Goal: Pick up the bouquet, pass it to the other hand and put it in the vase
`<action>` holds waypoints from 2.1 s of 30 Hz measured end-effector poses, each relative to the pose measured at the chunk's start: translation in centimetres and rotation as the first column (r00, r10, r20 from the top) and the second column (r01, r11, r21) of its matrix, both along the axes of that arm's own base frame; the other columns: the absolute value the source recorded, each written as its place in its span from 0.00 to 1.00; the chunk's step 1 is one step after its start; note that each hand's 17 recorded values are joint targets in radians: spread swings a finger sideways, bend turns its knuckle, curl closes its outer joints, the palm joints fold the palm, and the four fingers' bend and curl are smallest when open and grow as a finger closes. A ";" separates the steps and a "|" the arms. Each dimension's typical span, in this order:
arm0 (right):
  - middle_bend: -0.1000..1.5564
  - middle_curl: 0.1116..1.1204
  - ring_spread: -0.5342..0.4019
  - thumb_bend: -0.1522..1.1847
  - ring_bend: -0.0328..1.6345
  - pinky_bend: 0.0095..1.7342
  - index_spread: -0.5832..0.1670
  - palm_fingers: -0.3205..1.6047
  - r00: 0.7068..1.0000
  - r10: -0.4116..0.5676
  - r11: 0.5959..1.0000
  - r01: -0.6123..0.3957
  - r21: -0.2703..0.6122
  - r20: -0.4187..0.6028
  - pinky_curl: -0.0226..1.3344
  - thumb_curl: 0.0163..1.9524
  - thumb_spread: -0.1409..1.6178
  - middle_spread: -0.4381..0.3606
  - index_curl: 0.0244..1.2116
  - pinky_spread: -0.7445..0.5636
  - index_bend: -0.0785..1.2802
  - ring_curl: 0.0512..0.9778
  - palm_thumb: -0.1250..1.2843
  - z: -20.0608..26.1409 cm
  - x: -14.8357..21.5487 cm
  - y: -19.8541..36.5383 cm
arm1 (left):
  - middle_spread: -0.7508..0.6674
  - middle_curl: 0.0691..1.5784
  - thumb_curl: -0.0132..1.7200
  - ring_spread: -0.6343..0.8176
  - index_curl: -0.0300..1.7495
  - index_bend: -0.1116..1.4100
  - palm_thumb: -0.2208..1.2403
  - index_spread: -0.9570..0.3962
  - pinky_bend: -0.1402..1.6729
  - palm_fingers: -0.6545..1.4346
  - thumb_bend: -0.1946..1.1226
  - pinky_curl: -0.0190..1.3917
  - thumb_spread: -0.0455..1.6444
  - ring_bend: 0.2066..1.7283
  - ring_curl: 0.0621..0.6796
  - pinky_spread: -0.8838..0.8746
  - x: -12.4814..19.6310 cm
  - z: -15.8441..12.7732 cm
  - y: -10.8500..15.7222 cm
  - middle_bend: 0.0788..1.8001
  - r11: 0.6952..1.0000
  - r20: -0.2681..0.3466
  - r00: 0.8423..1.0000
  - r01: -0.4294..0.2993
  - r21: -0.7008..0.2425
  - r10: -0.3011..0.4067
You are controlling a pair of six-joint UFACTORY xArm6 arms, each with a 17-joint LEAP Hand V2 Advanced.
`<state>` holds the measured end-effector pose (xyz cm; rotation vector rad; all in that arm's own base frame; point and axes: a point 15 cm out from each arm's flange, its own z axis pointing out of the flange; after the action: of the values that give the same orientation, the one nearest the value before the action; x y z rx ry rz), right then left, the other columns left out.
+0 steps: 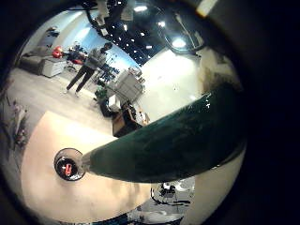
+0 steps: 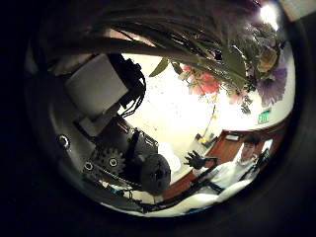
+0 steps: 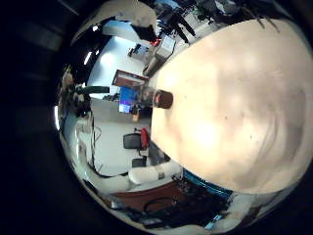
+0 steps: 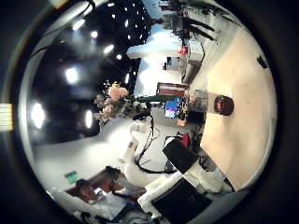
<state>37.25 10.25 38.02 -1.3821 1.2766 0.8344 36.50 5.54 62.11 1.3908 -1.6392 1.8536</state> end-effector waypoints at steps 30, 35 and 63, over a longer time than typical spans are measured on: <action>0.17 0.18 0.84 0.10 0.33 0.40 0.32 0.15 0.998 -0.023 1.000 0.024 0.010 -0.054 0.28 0.20 0.69 0.74 0.17 0.97 0.16 0.20 0.49 -1.9 0.6 -0.4 | 0.18 0.58 0.51 0.17 0.75 0.48 0.87 0.15 0.66 0.82 0.15 0.89 0.69 0.87 0.81 0.12 4.0 -7.4 0.0 0.64 0.999 -0.094 0.996 -0.004 -0.037 0.001; 0.17 0.19 0.84 0.10 0.33 0.41 0.34 0.16 0.998 -0.025 1.000 0.025 0.010 -0.055 0.27 0.20 0.69 0.74 0.18 0.97 0.16 0.21 0.49 -2.0 0.6 -0.4 | 0.18 0.58 0.52 0.17 0.75 0.47 0.87 0.14 0.66 0.82 0.15 0.89 0.69 0.87 0.81 0.11 4.2 -7.7 0.1 0.63 0.999 -0.098 0.995 -0.006 -0.042 0.002; 0.17 0.20 0.83 0.10 0.34 0.41 0.36 0.18 0.998 -0.018 1.000 0.019 0.011 -0.055 0.24 0.21 0.70 0.73 0.21 0.96 0.18 0.21 0.51 -2.1 0.5 -0.4 | 0.41 0.49 0.36 0.39 0.69 0.22 0.49 0.28 0.34 0.16 0.07 0.76 0.58 0.54 0.64 0.28 6.9 -14.8 1.6 0.30 0.987 -0.265 0.962 0.019 -0.161 -0.062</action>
<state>37.71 9.89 35.94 -1.3445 1.3231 0.8706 43.37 7.19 47.33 1.4563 -1.3483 1.6460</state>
